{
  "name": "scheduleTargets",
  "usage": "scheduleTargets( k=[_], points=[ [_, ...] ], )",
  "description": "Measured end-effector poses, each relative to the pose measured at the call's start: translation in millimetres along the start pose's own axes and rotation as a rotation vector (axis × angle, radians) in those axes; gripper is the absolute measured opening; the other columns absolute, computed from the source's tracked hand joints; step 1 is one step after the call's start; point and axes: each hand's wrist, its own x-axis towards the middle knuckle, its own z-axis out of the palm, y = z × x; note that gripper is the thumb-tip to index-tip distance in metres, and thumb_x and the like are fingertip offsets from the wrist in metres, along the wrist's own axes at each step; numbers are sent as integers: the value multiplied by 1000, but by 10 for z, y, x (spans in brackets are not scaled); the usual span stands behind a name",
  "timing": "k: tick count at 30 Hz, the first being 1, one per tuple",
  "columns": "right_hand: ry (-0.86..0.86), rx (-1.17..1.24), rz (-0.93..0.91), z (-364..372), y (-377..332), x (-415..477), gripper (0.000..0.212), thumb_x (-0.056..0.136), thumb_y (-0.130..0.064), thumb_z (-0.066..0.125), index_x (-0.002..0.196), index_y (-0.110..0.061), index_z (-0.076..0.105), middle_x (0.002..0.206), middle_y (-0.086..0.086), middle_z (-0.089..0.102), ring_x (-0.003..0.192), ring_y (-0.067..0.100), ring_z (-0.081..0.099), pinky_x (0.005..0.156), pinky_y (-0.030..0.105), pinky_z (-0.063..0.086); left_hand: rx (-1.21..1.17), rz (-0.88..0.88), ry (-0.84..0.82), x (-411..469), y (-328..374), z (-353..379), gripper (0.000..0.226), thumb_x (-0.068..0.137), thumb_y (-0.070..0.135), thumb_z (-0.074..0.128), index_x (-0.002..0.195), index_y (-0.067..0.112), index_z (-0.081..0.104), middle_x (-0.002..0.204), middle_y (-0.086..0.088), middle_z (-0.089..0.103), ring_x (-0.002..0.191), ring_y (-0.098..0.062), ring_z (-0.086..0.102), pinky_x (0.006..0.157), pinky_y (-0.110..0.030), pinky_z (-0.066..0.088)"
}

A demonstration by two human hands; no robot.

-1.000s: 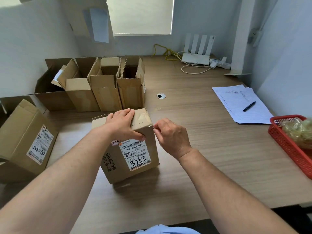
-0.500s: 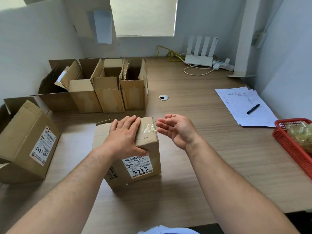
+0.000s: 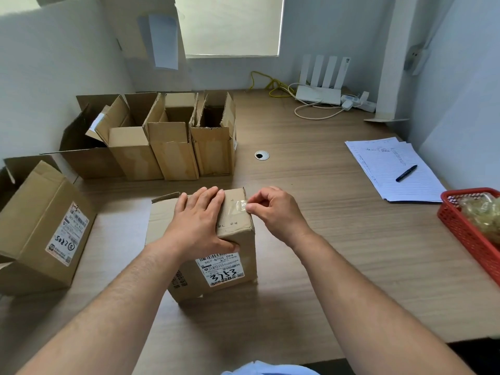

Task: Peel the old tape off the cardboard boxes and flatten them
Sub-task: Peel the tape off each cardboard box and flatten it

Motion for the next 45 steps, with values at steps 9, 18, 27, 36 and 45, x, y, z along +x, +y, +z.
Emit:
scheduleTargets(
  k=[9,18,27,36,45],
  points=[
    [54,-14,81,-12,-58,31,15,90,-26,57,87,-14,65,101,3,56,89,25,62,83,46,51,-9,-7,0,-21,11,-10,127,60,83,57,153,23,-4,160,6,-3,145,-14,-10,116,-41,-13],
    [105,-578,-220,197,-196,-80,32,81,-46,62,94,-18,54,101,2,51,88,20,54,69,29,39,-13,-23,2,-31,47,-16,126,61,80,59,153,20,-1,160,4,-1,146,-15,-8,116,-41,-12],
    [156,443,380,113,-74,11,13,89,-2,51,77,-7,48,70,11,56,59,21,54,60,37,56,-39,-35,0,-40,33,-13,124,60,81,60,153,26,-2,160,5,0,145,-15,-8,117,-42,-13],
    [31,420,520,66,-6,33,12,85,-5,60,80,-15,56,70,3,63,52,13,46,43,21,30,41,-11,-93,5,88,-127,126,55,85,57,148,39,-15,159,-2,2,144,-22,-2,115,-46,-3],
    [-95,669,457,31,-50,-31,23,95,-23,51,83,-8,63,64,1,62,47,10,47,43,21,34,90,-8,-241,204,223,-474,122,54,78,68,144,53,-9,141,-3,25,131,-24,21,104,-57,31]
  ],
)
